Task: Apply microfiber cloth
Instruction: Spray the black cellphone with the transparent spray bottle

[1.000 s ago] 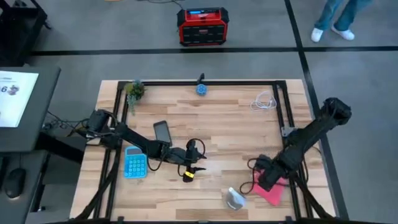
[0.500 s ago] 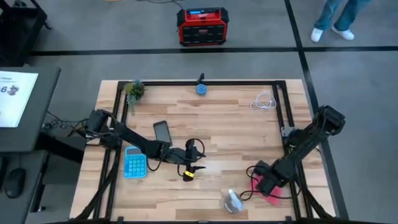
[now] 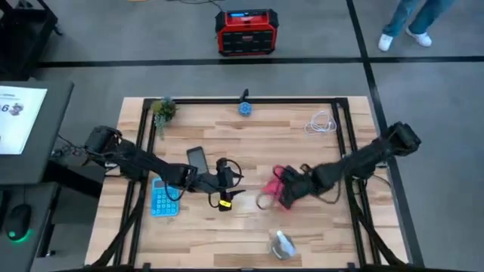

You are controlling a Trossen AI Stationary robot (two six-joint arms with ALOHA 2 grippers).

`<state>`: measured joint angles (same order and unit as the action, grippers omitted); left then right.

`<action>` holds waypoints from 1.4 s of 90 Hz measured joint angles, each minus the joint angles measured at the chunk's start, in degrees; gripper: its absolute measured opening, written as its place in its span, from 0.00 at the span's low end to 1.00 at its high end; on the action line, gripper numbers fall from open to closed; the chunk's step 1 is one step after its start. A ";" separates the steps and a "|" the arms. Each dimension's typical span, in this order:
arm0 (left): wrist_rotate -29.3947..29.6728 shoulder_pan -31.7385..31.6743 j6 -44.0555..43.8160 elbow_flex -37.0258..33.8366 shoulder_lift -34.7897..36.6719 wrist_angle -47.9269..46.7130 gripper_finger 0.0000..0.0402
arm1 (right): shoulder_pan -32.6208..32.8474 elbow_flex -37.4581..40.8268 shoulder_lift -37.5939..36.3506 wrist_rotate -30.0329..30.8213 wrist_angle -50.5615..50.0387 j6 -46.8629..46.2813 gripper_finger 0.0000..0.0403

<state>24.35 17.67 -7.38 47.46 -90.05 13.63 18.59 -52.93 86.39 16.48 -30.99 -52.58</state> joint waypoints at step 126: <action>-5.05 -2.99 -12.74 0.09 -13.94 15.97 0.55 | -11.49 8.68 7.67 3.81 9.95 -1.18 0.33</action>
<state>19.29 14.68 -20.11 47.55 -103.99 29.60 7.09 -44.25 94.06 20.29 -21.04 -53.76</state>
